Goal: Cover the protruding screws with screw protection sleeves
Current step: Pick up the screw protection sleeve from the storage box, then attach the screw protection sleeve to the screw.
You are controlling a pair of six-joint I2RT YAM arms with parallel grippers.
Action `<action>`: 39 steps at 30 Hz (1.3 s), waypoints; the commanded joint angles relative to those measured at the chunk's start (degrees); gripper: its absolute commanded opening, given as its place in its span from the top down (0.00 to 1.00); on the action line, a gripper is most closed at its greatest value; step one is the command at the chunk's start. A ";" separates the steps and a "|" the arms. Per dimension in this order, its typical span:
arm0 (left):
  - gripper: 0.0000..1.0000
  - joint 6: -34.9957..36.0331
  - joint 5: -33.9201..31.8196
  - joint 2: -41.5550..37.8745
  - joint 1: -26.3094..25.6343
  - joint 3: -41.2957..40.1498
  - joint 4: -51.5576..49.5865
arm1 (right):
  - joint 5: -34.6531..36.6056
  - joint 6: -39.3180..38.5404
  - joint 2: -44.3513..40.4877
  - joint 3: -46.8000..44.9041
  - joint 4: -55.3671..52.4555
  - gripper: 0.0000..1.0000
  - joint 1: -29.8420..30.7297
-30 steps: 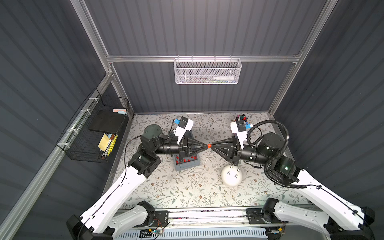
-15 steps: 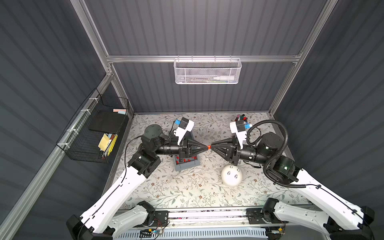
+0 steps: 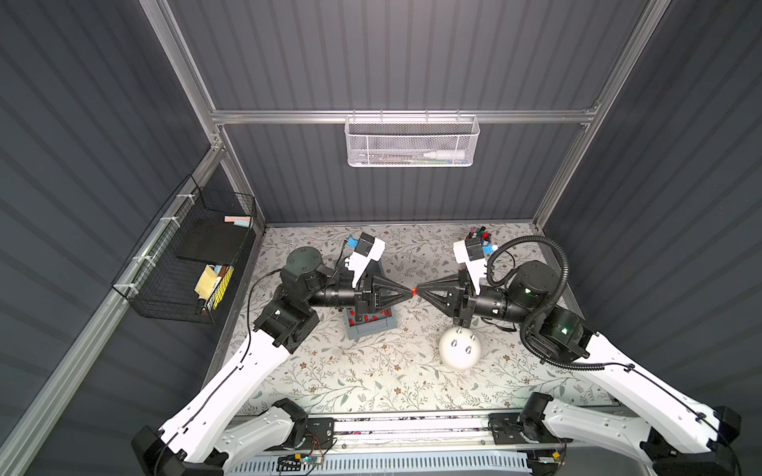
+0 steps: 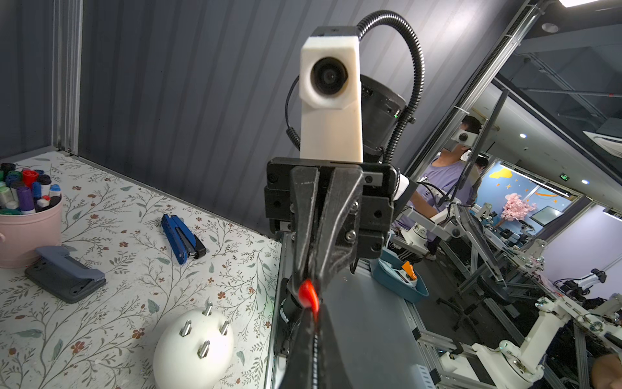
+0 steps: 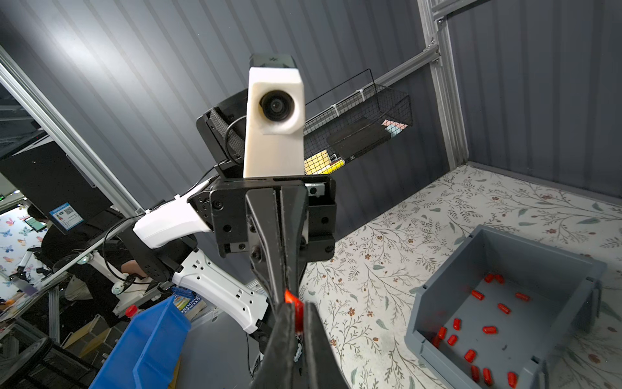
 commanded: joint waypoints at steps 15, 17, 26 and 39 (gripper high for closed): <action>0.05 21.72 -11.63 -8.47 -0.38 -4.76 -19.46 | 6.75 -5.73 -3.47 4.47 -14.10 1.00 -0.25; 0.04 25.23 -16.67 -9.49 -0.38 -5.48 -23.72 | 8.51 -7.79 -4.40 5.62 -21.34 1.00 -0.17; 0.02 41.97 -41.68 -11.58 -0.33 -13.99 -36.60 | 32.01 -8.79 -7.15 4.92 -48.90 1.00 -0.07; 0.02 46.29 -46.91 -11.88 -0.29 -23.09 -36.45 | 47.50 -4.80 4.72 5.58 -64.23 1.00 0.36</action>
